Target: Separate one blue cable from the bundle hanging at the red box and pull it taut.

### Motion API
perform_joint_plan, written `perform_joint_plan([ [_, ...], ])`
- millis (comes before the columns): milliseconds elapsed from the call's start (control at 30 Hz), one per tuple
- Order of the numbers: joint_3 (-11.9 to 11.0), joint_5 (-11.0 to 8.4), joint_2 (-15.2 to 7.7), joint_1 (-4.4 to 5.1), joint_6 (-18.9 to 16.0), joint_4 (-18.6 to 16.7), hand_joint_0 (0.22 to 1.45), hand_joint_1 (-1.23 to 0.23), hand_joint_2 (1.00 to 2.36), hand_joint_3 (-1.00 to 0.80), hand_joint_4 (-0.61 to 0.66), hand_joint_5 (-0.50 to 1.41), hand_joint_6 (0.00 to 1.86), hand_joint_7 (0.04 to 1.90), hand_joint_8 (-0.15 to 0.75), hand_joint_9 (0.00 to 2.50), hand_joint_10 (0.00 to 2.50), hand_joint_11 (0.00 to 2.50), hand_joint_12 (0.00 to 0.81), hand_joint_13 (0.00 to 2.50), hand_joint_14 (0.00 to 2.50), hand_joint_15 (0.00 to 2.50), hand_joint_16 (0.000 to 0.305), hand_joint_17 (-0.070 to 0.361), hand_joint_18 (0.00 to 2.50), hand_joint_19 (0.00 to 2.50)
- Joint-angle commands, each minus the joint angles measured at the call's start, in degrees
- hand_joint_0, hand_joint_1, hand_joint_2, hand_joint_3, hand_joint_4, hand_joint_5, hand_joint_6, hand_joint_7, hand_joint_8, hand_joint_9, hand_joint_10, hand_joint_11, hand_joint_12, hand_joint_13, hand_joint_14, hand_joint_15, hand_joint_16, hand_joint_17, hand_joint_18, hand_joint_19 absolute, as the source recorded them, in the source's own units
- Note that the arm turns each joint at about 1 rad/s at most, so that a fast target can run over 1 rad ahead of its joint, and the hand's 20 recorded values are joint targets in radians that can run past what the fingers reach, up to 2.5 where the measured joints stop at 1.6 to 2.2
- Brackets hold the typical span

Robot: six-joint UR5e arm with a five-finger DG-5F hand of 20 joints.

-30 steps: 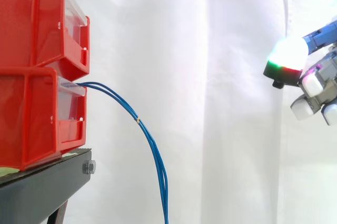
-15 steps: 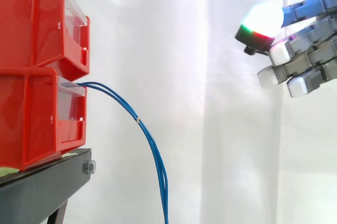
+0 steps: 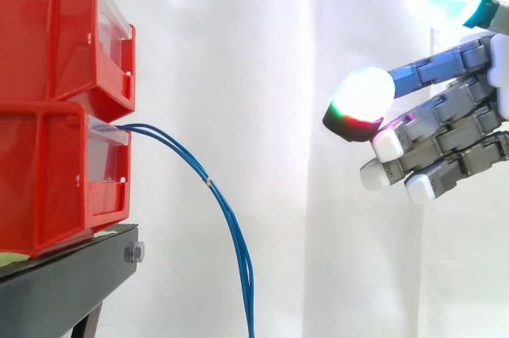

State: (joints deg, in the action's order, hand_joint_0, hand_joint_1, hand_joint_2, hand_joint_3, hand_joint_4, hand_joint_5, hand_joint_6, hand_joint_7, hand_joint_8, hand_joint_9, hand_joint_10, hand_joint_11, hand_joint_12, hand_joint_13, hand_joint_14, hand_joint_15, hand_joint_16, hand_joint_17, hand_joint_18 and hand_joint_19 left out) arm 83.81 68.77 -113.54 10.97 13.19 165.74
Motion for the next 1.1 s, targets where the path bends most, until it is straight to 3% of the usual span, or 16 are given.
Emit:
perform_joint_plan([
  [0,0.04,-1.71,-0.46,0.45,1.49,-0.77,0.57,-0.50,1.00,-0.50,0.29,-0.18,0.50,0.91,0.288,0.58,0.02,0.43,0.304,0.42,0.01,0.25,0.040,0.089,0.44,0.39],
  [200,-0.05,-2.06,-3.18,0.72,1.05,-3.05,0.57,-0.50,1.00,-0.50,0.29,-0.18,0.50,0.91,0.289,0.58,0.02,0.42,0.300,0.42,0.01,0.25,0.040,0.089,0.44,0.38],
  [333,-0.58,-3.29,-7.05,0.81,1.14,-8.59,0.57,-0.49,1.00,-0.50,0.29,-0.18,0.50,0.92,0.289,0.59,0.02,0.43,0.300,0.42,0.01,0.25,0.039,0.089,0.44,0.38],
  [600,-0.58,-7.60,-7.67,1.68,4.39,-11.31,0.57,-0.49,1.00,-0.50,0.29,-0.18,0.50,0.91,0.291,0.60,0.02,0.43,0.298,0.42,0.01,0.24,0.039,0.088,0.44,0.38],
  [867,-1.28,-7.95,-11.45,1.95,2.02,-12.90,0.57,-0.49,1.00,-0.50,0.29,-0.18,0.50,0.91,0.291,0.60,0.01,0.43,0.299,0.43,0.01,0.24,0.039,0.088,0.44,0.39],
  [1000,-3.92,-8.03,-13.38,1.86,1.84,-13.16,0.57,-0.49,1.00,-0.50,0.29,-0.18,0.50,0.91,0.291,0.60,0.02,0.43,0.298,0.43,0.01,0.24,0.039,0.088,0.44,0.39],
  [1033,-6.03,-7.77,-14.79,1.68,1.84,-12.90,0.57,-0.49,1.00,-0.50,0.29,-0.18,0.50,0.91,0.291,0.60,0.01,0.42,0.297,0.43,0.01,0.24,0.039,0.087,0.44,0.38],
  [1067,-6.47,-7.68,-14.87,1.60,1.93,-12.90,0.57,-0.49,1.00,-0.50,0.29,-0.18,0.50,0.91,0.291,0.60,0.01,0.43,0.297,0.43,0.01,0.24,0.039,0.087,0.44,0.39],
])
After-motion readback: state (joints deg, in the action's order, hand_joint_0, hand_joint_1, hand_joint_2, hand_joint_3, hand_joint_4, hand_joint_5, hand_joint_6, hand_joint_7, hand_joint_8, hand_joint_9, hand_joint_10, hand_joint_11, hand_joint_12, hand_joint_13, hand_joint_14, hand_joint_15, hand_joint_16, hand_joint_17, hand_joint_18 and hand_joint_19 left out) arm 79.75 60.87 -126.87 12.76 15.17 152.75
